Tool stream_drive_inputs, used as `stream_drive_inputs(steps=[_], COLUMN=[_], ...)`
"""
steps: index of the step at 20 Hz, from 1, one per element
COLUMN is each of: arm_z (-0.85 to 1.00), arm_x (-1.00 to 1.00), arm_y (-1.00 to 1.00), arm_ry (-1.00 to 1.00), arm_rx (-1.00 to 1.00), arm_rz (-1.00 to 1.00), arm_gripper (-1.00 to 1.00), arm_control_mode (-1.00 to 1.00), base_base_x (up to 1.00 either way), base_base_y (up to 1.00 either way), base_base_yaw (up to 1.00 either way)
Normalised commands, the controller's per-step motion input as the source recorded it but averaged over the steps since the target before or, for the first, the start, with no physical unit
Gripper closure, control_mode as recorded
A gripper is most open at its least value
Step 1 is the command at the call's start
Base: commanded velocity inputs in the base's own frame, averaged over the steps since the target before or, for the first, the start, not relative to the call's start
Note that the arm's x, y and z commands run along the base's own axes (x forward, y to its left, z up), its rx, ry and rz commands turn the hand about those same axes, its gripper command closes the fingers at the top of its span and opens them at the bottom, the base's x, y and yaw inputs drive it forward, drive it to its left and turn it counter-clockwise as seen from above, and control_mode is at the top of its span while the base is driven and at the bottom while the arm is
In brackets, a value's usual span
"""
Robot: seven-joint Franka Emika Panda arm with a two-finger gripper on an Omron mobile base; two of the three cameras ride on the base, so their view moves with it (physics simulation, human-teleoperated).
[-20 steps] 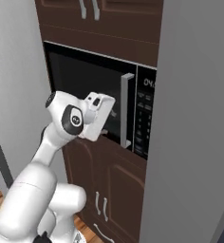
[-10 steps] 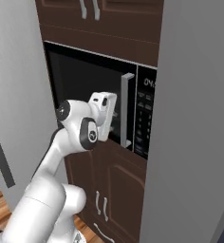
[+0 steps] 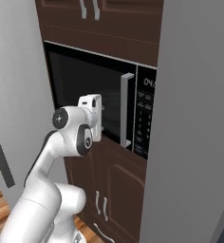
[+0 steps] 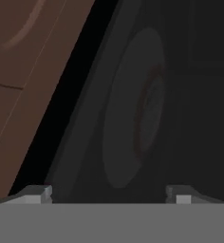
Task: Transport the fish from the fridge to the microwave and turn on the microwave.
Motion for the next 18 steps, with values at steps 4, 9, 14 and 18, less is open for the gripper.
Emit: stream_drive_inputs(steps=[4, 9, 14, 18], arm_z=[-0.03, 0.08, 0.0, 0.0], arm_x=[-0.13, -0.94, -1.0, -0.84], arm_y=[0.59, 0.12, 0.0, 0.0], arm_ry=[0.1, 0.05, -0.05, -0.19], arm_rx=[-0.07, -0.02, -0.04, -0.14], arm_rz=[0.1, -0.03, -0.1, -0.14], arm_gripper=[-1.0, -1.0, -1.0, -1.0], arm_control_mode=[-1.0, -1.0, -1.0, -1.0], base_base_x=[0.0, 0.0, 0.0, 0.0], base_base_y=[0.0, 0.0, 0.0, 0.0], base_base_yaw=[0.0, 0.0, 0.0, 0.0])
